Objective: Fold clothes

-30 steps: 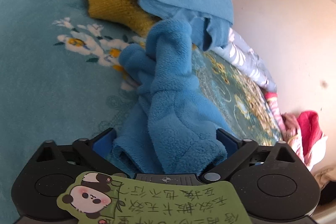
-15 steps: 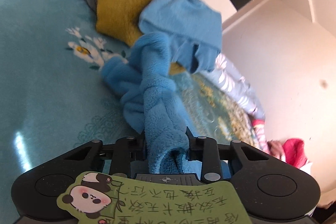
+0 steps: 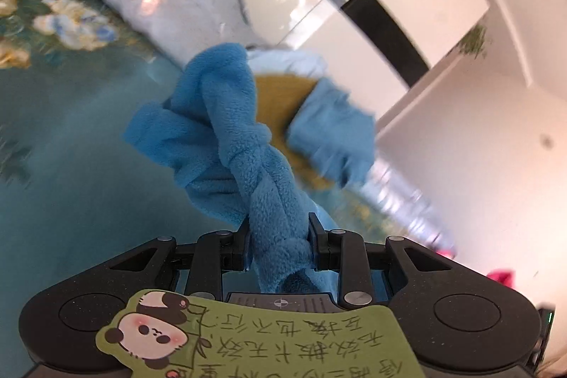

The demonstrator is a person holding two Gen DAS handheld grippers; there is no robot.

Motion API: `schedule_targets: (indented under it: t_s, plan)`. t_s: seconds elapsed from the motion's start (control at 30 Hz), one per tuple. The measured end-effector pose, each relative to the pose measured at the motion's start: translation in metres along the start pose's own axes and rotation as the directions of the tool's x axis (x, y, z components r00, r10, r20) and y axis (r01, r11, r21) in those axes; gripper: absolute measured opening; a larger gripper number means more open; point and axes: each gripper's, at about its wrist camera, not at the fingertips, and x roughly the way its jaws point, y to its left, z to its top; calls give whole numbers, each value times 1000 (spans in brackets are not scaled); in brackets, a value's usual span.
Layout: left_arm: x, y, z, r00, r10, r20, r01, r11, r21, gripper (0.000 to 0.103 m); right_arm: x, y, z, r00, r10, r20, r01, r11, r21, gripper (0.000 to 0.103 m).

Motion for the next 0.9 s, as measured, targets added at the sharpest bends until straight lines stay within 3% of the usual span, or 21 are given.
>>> schedule_targets:
  t_s: [0.13,0.3,0.4,0.47,0.6,0.73,0.83,0.9]
  plan:
    - [3,22,-23,999,44,-30,-46,996,-71,25,29,-11,-16,995,-56,-84,57,998,11,23]
    - [7,32,-28,997,52,-54,-56,996,-72,26,29,-25,-30,995,-61,-78,65,997,45,24]
    - [1,37,-26,997,51,-52,-55,995,-79,35,31,-28,-33,995,-66,-80,72,995,73,28]
    - [-7,34,-24,997,59,-46,-62,996,-66,50,30,-29,-33,995,-61,-73,68,994,88,34]
    - [-24,29,-7,997,75,9,-75,997,-18,67,21,-25,-32,994,-88,-59,92,993,70,37]
    - [-16,25,20,992,111,66,-111,994,-7,70,3,-28,-38,995,-94,-21,95,990,101,38]
    - [9,27,31,992,116,42,-115,993,-18,70,-6,-30,-48,997,-82,-6,82,988,134,38]
    - [22,30,33,991,130,21,-129,991,-39,64,-9,-31,-56,997,-72,-8,73,985,155,38]
